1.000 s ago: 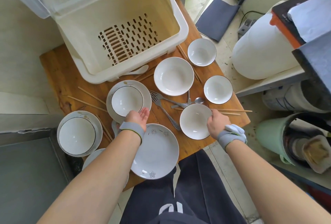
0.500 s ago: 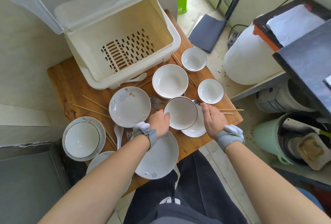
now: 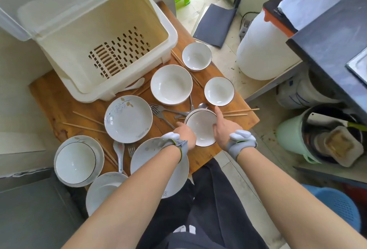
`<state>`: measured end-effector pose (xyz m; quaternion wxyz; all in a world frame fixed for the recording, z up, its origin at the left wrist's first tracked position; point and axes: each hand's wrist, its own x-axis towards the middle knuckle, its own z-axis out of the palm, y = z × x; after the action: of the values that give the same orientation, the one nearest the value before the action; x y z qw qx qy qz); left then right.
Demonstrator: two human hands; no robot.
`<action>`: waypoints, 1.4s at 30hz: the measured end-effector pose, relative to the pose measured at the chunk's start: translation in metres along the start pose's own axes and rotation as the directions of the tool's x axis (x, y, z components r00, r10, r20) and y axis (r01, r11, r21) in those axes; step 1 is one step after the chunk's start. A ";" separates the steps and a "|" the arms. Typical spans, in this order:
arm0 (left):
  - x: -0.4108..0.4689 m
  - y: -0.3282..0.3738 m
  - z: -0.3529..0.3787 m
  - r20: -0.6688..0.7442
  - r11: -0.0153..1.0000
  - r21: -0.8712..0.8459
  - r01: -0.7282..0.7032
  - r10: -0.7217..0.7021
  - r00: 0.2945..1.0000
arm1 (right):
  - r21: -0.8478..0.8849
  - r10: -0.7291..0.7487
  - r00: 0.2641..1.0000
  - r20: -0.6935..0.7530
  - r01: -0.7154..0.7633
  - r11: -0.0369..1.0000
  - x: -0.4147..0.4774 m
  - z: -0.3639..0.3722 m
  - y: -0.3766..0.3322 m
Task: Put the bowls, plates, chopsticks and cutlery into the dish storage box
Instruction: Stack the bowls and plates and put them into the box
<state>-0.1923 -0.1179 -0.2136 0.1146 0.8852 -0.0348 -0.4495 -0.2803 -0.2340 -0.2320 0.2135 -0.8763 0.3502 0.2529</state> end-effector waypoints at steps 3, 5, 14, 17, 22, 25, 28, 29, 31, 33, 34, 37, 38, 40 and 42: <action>0.000 0.008 -0.005 0.081 0.997 0.059 -0.048 0.043 0.996 | -0.139 0.055 0.997 0.057 -0.047 0.989 0.008 0.004 -0.004; 0.001 0.010 -0.012 0.096 0.988 0.157 -0.003 -0.012 0.995 | -0.204 0.086 0.993 0.078 -0.069 0.977 0.018 0.006 -0.004; 0.016 -0.001 -0.016 0.164 0.896 0.444 0.007 -0.089 0.982 | -0.037 -0.031 0.999 -0.019 0.030 0.999 0.021 0.008 0.013; 0.019 0.010 -0.022 -0.040 0.964 0.261 -0.049 0.062 0.997 | 0.167 0.066 0.994 -0.084 -0.051 0.985 0.026 -0.009 0.024; 0.025 0.056 -0.035 -0.192 0.903 -0.362 -0.233 0.172 0.966 | 0.555 0.350 0.933 -0.084 -0.247 0.794 0.061 -0.036 0.038; 0.032 0.074 -0.034 -0.020 0.768 -0.634 -0.086 0.095 0.995 | 0.698 0.411 0.911 -0.045 -0.265 0.666 0.079 -0.038 0.040; 0.039 0.087 -0.030 0.066 0.744 -0.668 -0.006 0.067 0.996 | 0.714 0.414 0.910 -0.015 -0.280 0.641 0.090 -0.038 0.040; 0.041 0.091 -0.030 0.068 0.743 -0.670 0.002 0.060 0.996 | 0.697 0.401 0.916 -0.007 -0.283 0.659 0.093 -0.038 0.041; 0.045 0.096 -0.029 0.072 0.750 -0.662 0.003 0.061 0.996 | 0.650 0.337 0.941 0.015 -0.265 0.712 0.096 -0.039 0.042; 0.045 0.100 -0.033 0.077 0.744 -0.668 0.007 0.060 0.995 | 0.625 0.291 0.957 -0.007 -0.223 0.748 0.097 -0.040 0.044; 0.046 0.103 -0.035 0.081 0.728 -0.685 0.023 0.045 0.996 | 0.616 0.292 0.956 -0.038 -0.207 0.760 0.099 -0.042 0.045; 0.053 0.107 -0.036 0.049 0.678 -0.734 0.037 -0.002 0.999 | 0.566 0.300 0.943 -0.146 -0.170 0.807 0.103 -0.056 0.044; 0.053 0.110 -0.040 0.015 0.669 -0.743 0.014 -0.005 1.000 | 0.558 0.292 0.941 -0.174 -0.150 0.816 0.106 -0.065 0.042; 0.054 0.117 -0.046 -0.062 0.656 -0.754 -0.040 -0.010 0.998 | 0.548 0.258 0.940 -0.222 -0.098 0.831 0.113 -0.082 0.038; 0.057 0.124 -0.054 -0.134 0.628 -0.772 -0.097 -0.012 0.991 | 0.535 0.197 0.938 -0.285 -0.015 0.845 0.121 -0.096 0.033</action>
<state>-0.1096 -0.2380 -0.1988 0.4970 0.7749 0.1486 -0.3612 -0.2001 -0.3704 -0.2355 0.3685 -0.7930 0.4851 0.0092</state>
